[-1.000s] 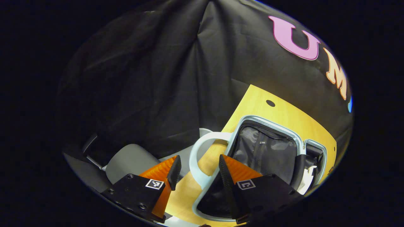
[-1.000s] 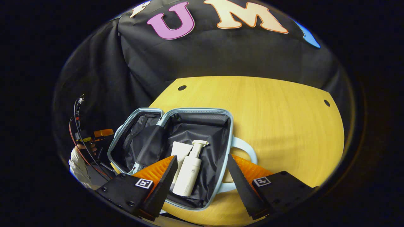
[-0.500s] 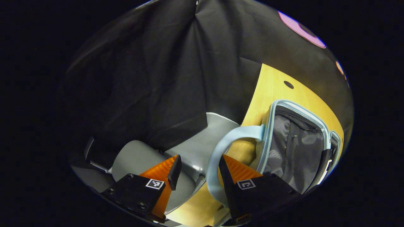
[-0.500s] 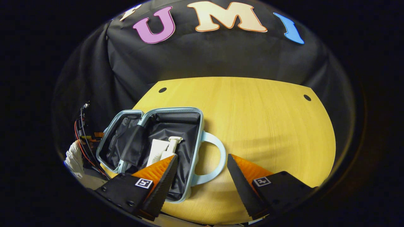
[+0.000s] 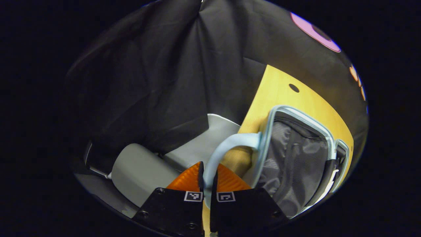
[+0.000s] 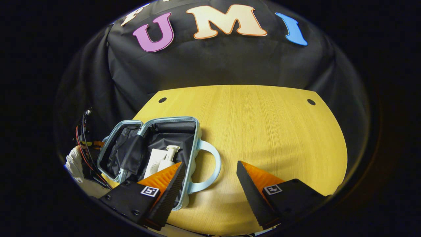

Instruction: First open the suitcase, pack the skin care products into it, and then close the suitcase.

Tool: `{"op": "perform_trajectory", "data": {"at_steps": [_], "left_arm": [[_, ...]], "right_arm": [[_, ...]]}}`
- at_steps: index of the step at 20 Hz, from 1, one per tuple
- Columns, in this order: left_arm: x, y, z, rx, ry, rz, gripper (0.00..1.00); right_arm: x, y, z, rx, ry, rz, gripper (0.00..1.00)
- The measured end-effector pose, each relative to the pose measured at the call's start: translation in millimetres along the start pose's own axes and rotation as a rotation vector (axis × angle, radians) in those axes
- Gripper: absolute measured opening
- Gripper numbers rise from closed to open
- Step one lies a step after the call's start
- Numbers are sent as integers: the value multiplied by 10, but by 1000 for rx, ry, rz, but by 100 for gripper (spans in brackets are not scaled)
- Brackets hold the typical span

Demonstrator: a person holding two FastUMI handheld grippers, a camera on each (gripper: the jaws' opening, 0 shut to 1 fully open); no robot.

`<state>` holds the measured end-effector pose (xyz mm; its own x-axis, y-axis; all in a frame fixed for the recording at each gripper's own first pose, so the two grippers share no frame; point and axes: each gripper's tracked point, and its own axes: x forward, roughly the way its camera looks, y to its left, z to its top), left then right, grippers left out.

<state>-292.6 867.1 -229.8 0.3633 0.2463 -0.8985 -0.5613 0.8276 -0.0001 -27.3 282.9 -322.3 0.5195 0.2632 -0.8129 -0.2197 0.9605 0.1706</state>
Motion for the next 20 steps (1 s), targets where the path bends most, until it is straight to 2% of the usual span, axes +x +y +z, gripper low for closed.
{"op": "perform_trajectory", "data": {"at_steps": [3,4,6,10,16,20], "left_arm": [[-452,-144,239,-8,-101,-20,0],[-610,-186,328,-28,-128,-44,0],[-985,-310,491,-41,-179,-104,0],[-1708,-876,672,28,-266,-185,0],[-2219,-1706,785,109,-341,-290,0],[-2494,-2322,773,149,-365,-409,0]], "right_arm": [[-28,-49,57,-11,-13,16,99],[-33,-64,73,-14,-18,26,97],[-27,-109,65,-17,-23,43,99],[-37,-201,63,1,-25,73,99],[-161,-496,146,32,-62,78,97],[-252,-740,131,57,-73,61,97]]}}
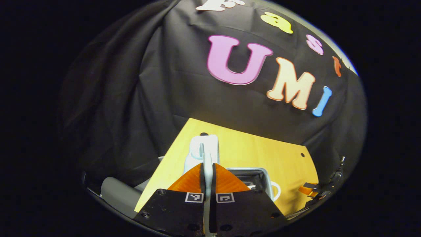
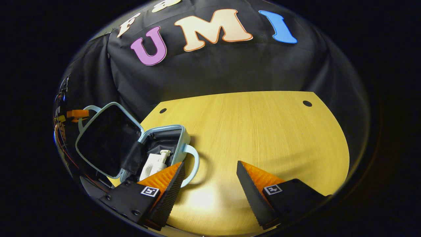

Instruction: First open the suitcase, pack the skin care products into it, and then close the suitcase.

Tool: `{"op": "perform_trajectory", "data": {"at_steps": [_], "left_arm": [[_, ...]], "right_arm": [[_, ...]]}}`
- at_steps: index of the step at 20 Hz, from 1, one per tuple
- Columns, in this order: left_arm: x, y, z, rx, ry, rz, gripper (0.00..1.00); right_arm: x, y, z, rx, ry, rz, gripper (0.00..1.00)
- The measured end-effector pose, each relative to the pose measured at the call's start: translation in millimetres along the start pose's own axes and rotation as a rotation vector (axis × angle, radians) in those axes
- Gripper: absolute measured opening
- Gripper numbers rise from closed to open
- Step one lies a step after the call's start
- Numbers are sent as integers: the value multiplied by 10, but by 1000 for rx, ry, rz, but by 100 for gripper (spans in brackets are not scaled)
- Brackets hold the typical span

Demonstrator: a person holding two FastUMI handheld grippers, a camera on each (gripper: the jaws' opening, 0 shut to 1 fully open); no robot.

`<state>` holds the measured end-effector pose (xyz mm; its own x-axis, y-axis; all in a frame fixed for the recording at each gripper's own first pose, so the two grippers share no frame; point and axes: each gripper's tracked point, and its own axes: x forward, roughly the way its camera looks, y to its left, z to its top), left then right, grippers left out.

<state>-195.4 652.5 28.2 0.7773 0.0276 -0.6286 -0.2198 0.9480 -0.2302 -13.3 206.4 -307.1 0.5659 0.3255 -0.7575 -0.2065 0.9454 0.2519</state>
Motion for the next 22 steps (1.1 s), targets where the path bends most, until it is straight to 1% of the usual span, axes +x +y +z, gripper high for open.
{"op": "perform_trajectory", "data": {"at_steps": [1,2,3,4,6,7,9,10,11,12,13,14,17,18,19,20,21,22], "left_arm": [[11,-128,2,18,4,-22,0],[46,-260,1,26,7,-43,0],[74,-395,-8,32,14,-66,0],[94,-535,0,35,16,-96,0],[149,-849,-11,27,28,-168,0],[162,-1033,-59,16,35,-213,0],[219,-1317,-117,12,58,-277,0],[252,-1448,-180,13,76,-305,0],[285,-1587,-245,12,93,-333,0],[303,-1719,-311,8,111,-363,0],[348,-1839,-395,17,128,-384,0],[405,-1943,-487,31,146,-400,0],[529,-2289,-753,40,205,-459,0],[559,-2387,-893,44,238,-471,0],[613,-2463,-1015,46,261,-483,0],[672,-2530,-1121,50,280,-488,0],[722,-2585,-1228,60,305,-492,0],[764,-2637,-1329,65,325,-496,0]], "right_arm": [[-30,-56,-8,5,-2,-5,99],[-56,-118,-6,11,-3,-10,97],[-86,-165,5,19,-5,-14,99],[-93,-177,-12,27,-9,-18,97],[-153,-276,4,38,-17,-26,97],[-169,-307,-2,44,-22,-31,99],[-208,-384,-16,58,-25,-40,99],[-225,-437,-24,65,-27,-46,97],[-251,-485,-39,72,-27,-54,97],[-275,-535,-41,79,-30,-60,99],[-299,-581,-54,86,-32,-68,97],[-322,-632,-60,93,-34,-77,99],[-414,-779,-77,110,-40,-101,97],[-439,-832,-78,114,-44,-111,97],[-470,-882,-88,117,-45,-120,99],[-506,-937,-103,120,-44,-130,96],[-541,-995,-120,122,-44,-141,99],[-571,-1056,-128,126,-44,-152,99]]}}
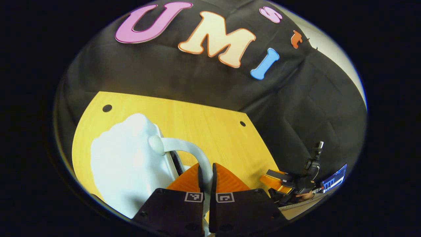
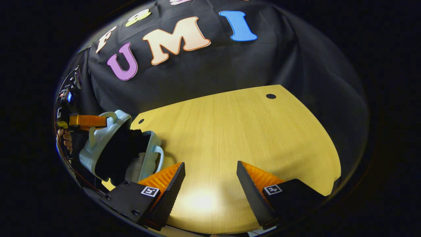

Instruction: First open the suitcase, pack the skin care products into it, and then close the suitcase.

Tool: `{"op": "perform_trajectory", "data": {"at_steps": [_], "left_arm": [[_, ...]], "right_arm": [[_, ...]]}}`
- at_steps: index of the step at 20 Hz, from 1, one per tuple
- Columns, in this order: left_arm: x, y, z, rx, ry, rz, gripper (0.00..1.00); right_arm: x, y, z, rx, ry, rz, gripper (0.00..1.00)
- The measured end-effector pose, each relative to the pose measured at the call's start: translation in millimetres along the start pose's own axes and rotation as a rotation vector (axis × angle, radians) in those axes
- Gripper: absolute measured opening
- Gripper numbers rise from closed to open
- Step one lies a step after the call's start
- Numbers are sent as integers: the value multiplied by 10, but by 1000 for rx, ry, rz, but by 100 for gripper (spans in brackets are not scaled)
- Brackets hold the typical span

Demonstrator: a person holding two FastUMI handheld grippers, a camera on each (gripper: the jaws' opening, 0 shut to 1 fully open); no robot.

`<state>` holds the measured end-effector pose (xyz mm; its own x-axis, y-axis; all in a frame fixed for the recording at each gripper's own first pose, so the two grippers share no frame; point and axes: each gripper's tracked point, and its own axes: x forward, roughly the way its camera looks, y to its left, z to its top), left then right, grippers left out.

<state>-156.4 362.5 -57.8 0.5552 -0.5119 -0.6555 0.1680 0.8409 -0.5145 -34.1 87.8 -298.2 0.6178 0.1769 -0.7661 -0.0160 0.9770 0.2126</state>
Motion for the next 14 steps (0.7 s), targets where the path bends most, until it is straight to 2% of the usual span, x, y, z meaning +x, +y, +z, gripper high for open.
{"op": "perform_trajectory", "data": {"at_steps": [2,5,14], "left_arm": [[159,-11,-139,-6,36,-6,0],[441,-85,-424,-20,91,-7,0],[957,7,-1022,-7,214,64,0]], "right_arm": [[-59,-127,-16,9,-1,-21,97],[-141,-291,-29,19,-2,-47,99],[-288,-573,-34,29,-7,-90,97]]}}
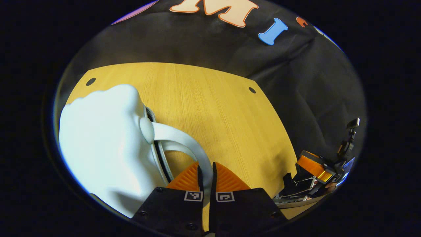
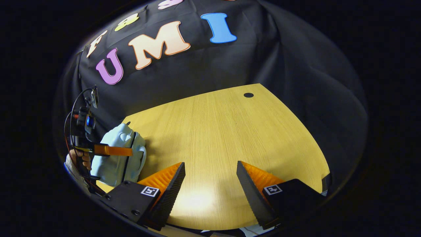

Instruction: First open the suitcase, pack the skin care products into it, and then close the suitcase.

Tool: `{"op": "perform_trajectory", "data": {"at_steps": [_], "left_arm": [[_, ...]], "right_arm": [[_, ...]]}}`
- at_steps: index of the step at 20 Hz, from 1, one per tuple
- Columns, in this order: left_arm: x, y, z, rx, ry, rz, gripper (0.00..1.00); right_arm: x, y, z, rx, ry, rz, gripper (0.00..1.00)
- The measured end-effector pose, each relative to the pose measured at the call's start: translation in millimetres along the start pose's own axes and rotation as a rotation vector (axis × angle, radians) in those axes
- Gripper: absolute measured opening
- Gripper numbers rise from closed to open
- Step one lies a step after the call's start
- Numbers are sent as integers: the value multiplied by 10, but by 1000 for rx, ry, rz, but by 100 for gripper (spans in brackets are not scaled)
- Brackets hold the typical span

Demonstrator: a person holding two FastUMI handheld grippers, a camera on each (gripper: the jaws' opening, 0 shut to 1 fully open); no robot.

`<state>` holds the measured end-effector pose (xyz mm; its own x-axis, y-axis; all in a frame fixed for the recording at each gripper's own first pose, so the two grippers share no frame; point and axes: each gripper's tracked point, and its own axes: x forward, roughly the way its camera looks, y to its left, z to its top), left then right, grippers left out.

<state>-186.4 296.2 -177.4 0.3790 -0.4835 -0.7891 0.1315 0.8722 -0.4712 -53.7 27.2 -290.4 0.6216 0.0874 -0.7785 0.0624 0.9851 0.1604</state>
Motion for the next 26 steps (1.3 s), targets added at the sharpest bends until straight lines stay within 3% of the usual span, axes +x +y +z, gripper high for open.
{"op": "perform_trajectory", "data": {"at_steps": [5,9,10,13,18,22,26], "left_arm": [[162,-83,50,-11,-50,65,10],[-19,-323,219,75,-228,177,75],[-91,-339,272,97,-275,222,95],[-481,-419,476,188,-420,273,95],[-1382,-826,996,260,-765,370,95],[-1949,-1156,1302,321,-903,373,95],[-2416,-1419,1554,332,-1047,364,95]], "right_arm": [[-12,-8,61,14,-11,12,97],[-43,76,230,17,-64,46,99],[-65,112,316,18,-93,56,99],[-153,258,636,2,-192,88,99],[-496,456,1293,-26,-407,117,99],[-999,588,1917,-93,-633,105,99],[-1315,812,2217,-154,-762,112,96]]}}
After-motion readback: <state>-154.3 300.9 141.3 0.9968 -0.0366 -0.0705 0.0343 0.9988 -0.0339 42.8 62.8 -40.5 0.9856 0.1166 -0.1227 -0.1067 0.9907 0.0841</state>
